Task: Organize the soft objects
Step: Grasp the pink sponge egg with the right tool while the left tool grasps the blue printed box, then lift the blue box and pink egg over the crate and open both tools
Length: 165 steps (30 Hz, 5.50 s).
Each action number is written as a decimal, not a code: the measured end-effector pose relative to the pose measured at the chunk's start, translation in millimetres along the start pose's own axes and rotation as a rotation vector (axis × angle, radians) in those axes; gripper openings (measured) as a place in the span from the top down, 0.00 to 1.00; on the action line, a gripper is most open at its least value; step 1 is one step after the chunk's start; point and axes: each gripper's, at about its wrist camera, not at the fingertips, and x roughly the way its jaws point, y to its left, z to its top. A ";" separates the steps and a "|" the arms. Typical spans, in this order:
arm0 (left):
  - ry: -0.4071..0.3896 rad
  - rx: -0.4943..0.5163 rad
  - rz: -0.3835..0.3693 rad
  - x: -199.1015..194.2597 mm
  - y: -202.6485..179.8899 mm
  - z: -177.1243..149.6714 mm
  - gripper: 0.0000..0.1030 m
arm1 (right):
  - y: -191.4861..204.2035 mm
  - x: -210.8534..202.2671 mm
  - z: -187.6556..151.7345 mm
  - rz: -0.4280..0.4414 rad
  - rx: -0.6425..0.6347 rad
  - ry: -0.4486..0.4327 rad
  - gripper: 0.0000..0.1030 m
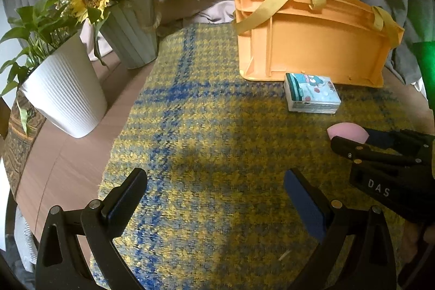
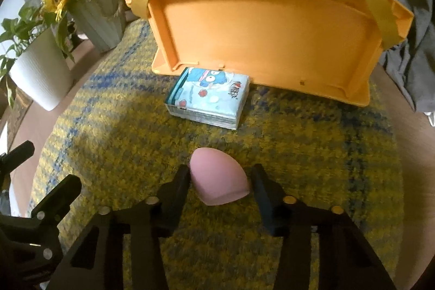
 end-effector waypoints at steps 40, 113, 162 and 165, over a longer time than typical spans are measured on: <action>-0.079 0.141 -0.181 68.7 -110.8 78.3 0.07 | -105.8 -17.4 30.0 -0.115 0.220 -0.139 0.60; -0.579 0.066 -0.193 -127.9 -57.9 144.2 0.29 | -72.8 -200.7 86.5 -0.072 0.177 -0.612 0.60; -0.380 0.078 -0.154 -2.8 -75.8 225.5 0.05 | -123.8 -69.8 176.8 -0.144 0.178 -0.379 0.29; -0.398 0.060 -0.123 -22.8 -68.4 213.9 0.02 | -117.7 -84.4 166.2 -0.178 0.182 -0.399 0.24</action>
